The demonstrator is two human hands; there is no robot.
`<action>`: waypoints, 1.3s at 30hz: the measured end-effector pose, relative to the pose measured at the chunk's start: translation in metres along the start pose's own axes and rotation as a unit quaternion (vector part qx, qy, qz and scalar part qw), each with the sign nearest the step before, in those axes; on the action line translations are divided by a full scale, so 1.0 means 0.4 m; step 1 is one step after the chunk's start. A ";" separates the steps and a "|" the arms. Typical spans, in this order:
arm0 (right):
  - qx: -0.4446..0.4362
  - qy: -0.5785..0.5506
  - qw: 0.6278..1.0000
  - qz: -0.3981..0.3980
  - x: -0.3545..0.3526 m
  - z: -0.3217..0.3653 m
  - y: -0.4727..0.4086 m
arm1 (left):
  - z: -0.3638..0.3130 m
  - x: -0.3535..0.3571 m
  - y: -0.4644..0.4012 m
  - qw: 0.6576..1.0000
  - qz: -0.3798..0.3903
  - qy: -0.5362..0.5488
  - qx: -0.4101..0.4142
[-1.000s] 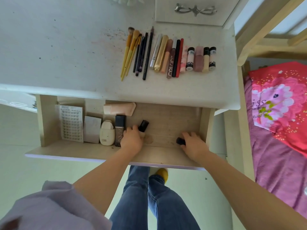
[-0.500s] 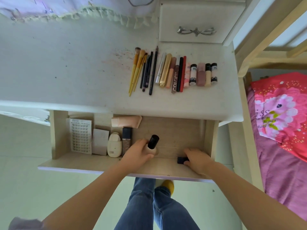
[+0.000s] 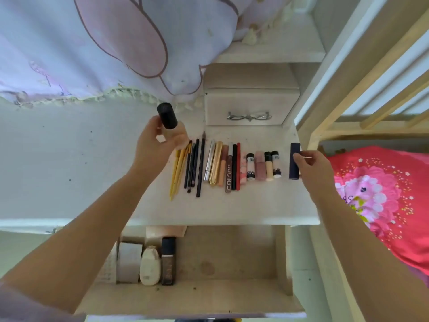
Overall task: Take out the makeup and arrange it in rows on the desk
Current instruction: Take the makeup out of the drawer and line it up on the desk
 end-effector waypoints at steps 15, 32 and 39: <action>-0.042 0.174 0.984 0.001 0.056 -0.043 -0.059 | 0.126 0.133 -0.198 0.997 0.033 -0.074 -0.019; -0.062 0.254 0.821 0.508 0.403 -0.216 0.576 | 0.480 -0.078 0.491 0.947 0.114 -0.268 -0.139; 0.036 0.286 0.847 0.447 0.612 -0.284 0.609 | 0.612 -0.019 0.436 0.831 0.239 -0.497 -0.068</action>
Point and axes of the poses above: each hand's wrist, its own y-axis away from the middle knuckle, its own x-axis out of the palm, z = x × y, the point moved 6 cm from there along -y, towards the middle knuckle, and after that the axes turned 7 degrees about -y, right-handed, at the moved point
